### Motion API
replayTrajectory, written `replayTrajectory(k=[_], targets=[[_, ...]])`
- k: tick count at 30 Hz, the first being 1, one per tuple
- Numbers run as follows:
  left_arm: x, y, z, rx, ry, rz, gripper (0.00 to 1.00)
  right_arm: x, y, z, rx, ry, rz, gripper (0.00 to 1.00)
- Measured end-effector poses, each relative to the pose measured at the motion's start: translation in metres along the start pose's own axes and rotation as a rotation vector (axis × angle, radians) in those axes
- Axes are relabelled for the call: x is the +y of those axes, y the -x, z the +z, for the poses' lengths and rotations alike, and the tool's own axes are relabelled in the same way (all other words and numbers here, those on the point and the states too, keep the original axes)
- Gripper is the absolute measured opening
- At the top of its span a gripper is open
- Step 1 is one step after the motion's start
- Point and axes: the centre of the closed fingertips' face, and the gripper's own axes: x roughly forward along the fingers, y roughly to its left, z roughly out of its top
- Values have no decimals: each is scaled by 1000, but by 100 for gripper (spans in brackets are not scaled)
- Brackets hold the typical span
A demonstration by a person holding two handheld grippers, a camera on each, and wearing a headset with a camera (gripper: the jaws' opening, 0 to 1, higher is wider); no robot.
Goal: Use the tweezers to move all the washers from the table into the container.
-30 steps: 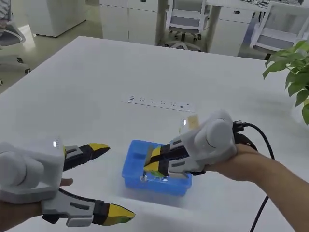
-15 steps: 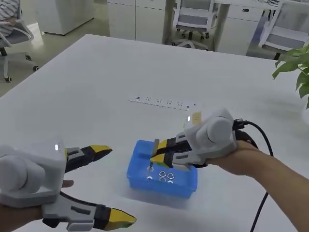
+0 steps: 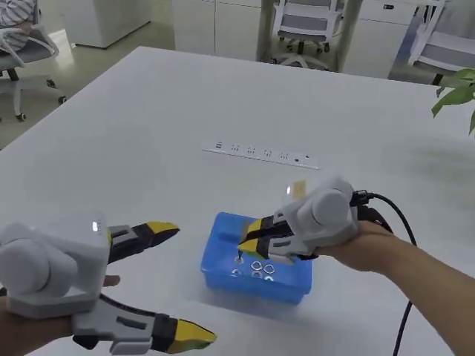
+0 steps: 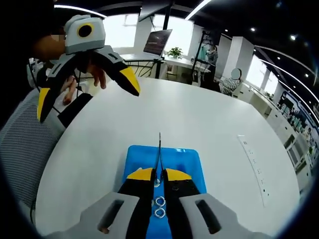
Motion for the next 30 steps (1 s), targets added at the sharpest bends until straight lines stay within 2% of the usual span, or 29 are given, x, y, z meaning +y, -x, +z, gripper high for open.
replayTrajectory(k=[5, 10, 16, 20, 23, 30], targets=[[3, -3, -1, 4, -6, -2, 93, -1, -5, -6, 8, -5, -4, 8], [11, -9, 1, 12, -21, 1, 83, 0, -8, -12, 15, -8, 0, 8], [25, -23, 6, 21, -59, -6, 66, 0, -9, -13, 11, -3, -2, 8], [35, -33, 7, 42, -96, -21, 48, -1, -9, -14, 11, -2, 2, 8], [43, -42, 9, 45, -109, -39, 38, -1, -9, -13, 12, -1, 3, 8], [53, -60, 11, 75, -168, -80, 28, -1, -8, -14, 16, 15, 9, 9]])
